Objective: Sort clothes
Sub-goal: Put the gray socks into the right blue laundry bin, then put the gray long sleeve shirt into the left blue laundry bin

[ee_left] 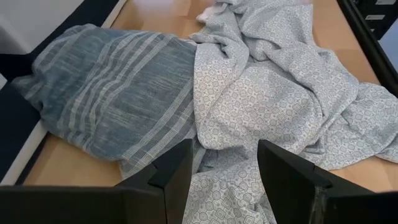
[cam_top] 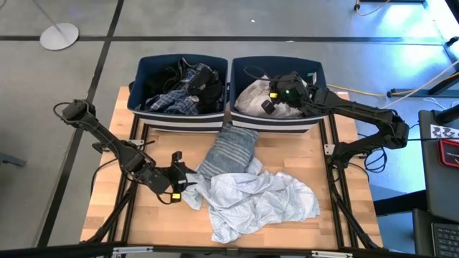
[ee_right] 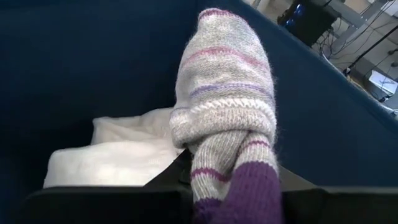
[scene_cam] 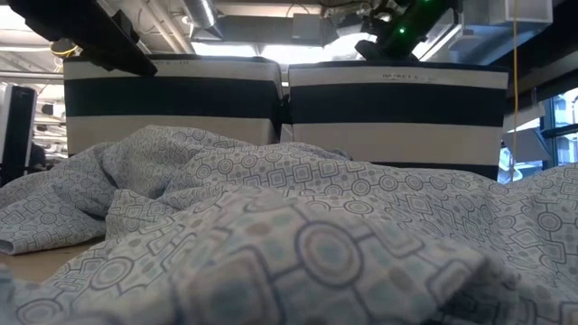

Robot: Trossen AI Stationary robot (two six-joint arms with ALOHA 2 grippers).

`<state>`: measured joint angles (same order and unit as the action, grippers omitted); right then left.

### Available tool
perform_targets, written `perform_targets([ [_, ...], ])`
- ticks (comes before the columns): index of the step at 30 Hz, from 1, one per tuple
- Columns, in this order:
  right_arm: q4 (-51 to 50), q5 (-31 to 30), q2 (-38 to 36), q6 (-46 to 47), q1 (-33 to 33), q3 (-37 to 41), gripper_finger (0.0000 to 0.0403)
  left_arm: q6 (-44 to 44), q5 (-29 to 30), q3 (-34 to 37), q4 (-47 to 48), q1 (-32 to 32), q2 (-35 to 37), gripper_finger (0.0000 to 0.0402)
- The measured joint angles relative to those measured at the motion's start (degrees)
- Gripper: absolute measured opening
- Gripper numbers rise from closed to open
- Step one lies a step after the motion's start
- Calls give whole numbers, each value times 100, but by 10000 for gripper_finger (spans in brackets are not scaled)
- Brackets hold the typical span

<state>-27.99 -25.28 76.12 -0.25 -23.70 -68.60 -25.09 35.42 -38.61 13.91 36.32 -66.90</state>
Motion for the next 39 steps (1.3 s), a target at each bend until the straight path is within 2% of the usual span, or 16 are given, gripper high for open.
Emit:
perform_targets([
  [7, 367, -9, 0, 0, 2, 0, 61, 69, 116, 0, -2, 0, -1, 170],
  [9, 398, -13, -2, 13, 2, 0, 73, 69, 164, 0, -2, 0, -1, 170],
  [12, 411, -152, 0, 118, -4, 0, 117, 36, 170, 0, -2, 0, 1, 170],
  [17, 372, -984, -2, 129, 7, 0, 220, 4, 169, 0, -2, 0, -1, 170],
  [20, 327, -1008, -19, 129, 7, 0, 269, -1, 168, -1, -2, 0, 1, 170],
  [23, 257, -958, -137, 130, 20, 0, 300, -1, 168, 0, -2, 0, -1, 170],
  [27, -25, -586, -397, 172, 268, 0, 318, -3, 168, 0, 0, 0, 1, 170],
  [32, -78, 668, -805, 440, 938, -4, 320, -3, 168, -1, 2, 0, 0, 170],
  [36, 2, 1595, -847, 727, 1784, -4, 321, -3, 168, 0, 0, 0, -1, 170],
  [39, 114, 1739, -669, 776, 2582, 132, 321, -64, 168, -2, -5, -2, 0, 170],
])
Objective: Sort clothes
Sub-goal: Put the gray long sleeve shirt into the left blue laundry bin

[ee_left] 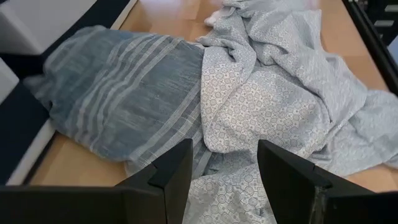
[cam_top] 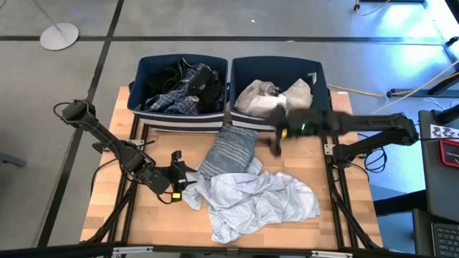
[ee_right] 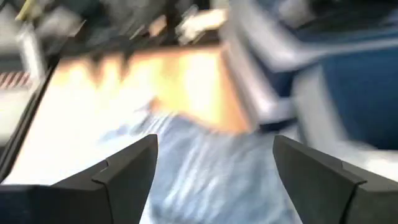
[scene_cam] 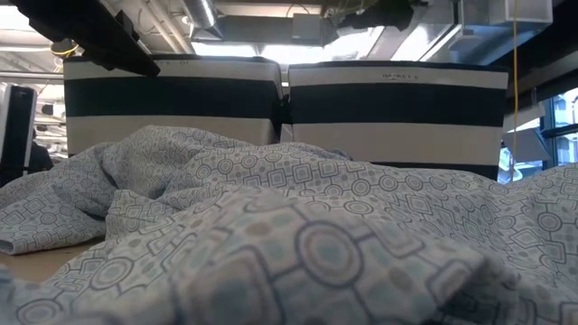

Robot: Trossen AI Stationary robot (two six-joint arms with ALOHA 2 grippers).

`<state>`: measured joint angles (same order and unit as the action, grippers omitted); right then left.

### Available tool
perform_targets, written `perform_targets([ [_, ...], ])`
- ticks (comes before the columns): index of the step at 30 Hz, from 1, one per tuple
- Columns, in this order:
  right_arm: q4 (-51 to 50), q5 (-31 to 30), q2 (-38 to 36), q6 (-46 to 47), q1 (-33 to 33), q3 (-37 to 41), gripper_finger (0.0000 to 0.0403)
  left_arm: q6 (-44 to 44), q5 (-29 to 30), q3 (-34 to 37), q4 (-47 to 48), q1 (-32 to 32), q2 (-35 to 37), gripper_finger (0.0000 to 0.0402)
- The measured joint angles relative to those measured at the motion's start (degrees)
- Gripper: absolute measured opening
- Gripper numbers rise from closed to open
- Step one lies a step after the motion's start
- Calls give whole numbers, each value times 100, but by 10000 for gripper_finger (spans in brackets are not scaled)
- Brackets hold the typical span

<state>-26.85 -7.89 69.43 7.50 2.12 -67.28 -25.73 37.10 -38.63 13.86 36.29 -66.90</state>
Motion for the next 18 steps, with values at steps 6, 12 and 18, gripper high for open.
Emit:
perform_targets([
  [6, 246, -429, 612, 76, 1287, 490, 321, -232, 0, 0, 3, -4, -1, 170],
  [12, 353, -1927, 1485, -170, 1751, 745, 321, -193, 0, 2, 1, -40, -1, 170],
  [18, 381, -2656, 2256, -944, 1689, 747, 321, -87, 1, 0, -1, -113, 1, 170],
])
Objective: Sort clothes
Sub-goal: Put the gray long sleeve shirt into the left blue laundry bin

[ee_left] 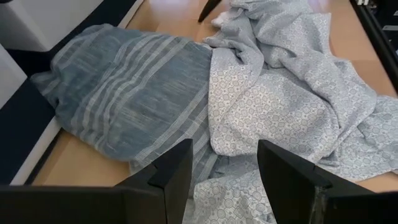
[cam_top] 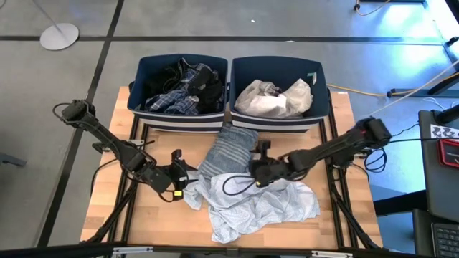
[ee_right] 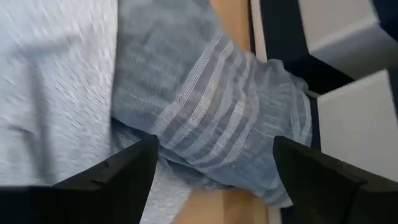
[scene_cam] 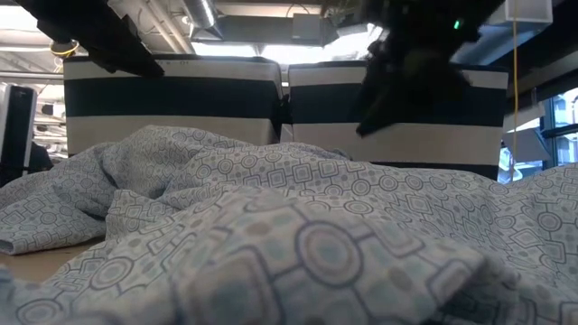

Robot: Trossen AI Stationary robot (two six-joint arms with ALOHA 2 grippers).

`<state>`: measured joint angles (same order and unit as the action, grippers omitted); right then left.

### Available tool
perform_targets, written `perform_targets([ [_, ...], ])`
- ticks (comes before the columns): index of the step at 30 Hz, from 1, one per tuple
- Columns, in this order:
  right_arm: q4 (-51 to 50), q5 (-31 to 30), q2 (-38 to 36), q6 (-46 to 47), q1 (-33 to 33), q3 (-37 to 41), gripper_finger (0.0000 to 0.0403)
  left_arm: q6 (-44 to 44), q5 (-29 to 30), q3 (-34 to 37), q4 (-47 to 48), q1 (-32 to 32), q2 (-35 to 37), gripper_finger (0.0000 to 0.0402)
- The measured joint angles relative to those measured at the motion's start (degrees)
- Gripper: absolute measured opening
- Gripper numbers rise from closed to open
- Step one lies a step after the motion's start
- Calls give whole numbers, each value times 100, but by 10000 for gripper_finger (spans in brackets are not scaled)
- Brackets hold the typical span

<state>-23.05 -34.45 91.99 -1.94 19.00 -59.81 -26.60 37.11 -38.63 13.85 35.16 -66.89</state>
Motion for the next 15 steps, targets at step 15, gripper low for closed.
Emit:
perform_targets([
  [15, 626, -742, 1264, -1794, -161, 2, 321, 1, 1, 0, 9, -7, 0, 170],
])
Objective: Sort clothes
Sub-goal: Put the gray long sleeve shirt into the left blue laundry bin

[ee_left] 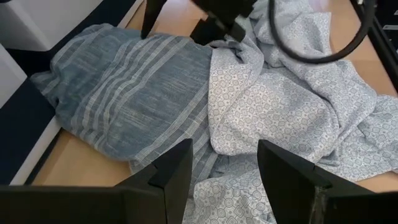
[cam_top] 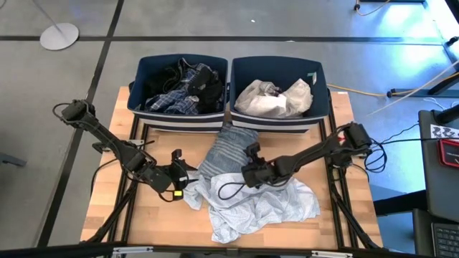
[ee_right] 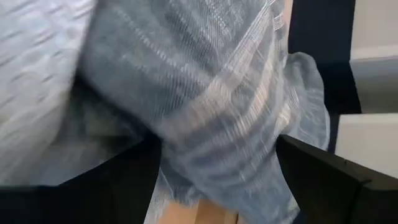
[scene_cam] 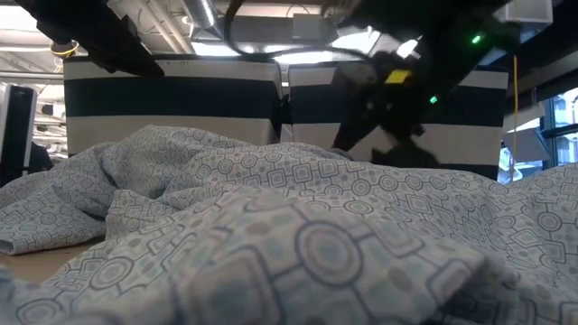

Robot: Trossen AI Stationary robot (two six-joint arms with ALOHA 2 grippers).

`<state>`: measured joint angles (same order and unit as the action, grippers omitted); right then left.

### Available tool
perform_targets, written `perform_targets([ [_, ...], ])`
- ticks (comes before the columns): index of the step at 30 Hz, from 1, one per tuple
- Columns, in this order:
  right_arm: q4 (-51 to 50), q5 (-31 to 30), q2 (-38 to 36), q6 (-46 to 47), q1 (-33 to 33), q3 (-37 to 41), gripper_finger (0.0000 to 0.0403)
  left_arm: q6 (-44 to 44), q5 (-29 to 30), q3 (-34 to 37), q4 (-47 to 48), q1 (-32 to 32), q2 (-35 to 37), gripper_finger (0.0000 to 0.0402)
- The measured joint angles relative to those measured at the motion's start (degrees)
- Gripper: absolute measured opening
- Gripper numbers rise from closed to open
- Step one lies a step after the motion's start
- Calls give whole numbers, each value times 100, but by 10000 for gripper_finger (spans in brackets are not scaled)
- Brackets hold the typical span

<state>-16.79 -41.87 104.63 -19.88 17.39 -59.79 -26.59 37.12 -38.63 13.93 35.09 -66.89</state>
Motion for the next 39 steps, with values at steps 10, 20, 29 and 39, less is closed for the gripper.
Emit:
perform_targets([
  [10, 1437, 244, 433, -785, -284, -2, 320, 0, 21, 0, 0, 0, 0, 170],
  [20, 1592, 147, 438, -427, -429, -25, 161, -2, 21, 0, 13, 0, 0, 170],
  [29, 1014, -358, 399, -307, -423, -588, 27, -21, 21, 0, 38, 0, 0, 170],
  [39, 135, -995, 397, -442, -202, -1435, 45, -362, 27, 195, -270, 44, -305, 170],
])
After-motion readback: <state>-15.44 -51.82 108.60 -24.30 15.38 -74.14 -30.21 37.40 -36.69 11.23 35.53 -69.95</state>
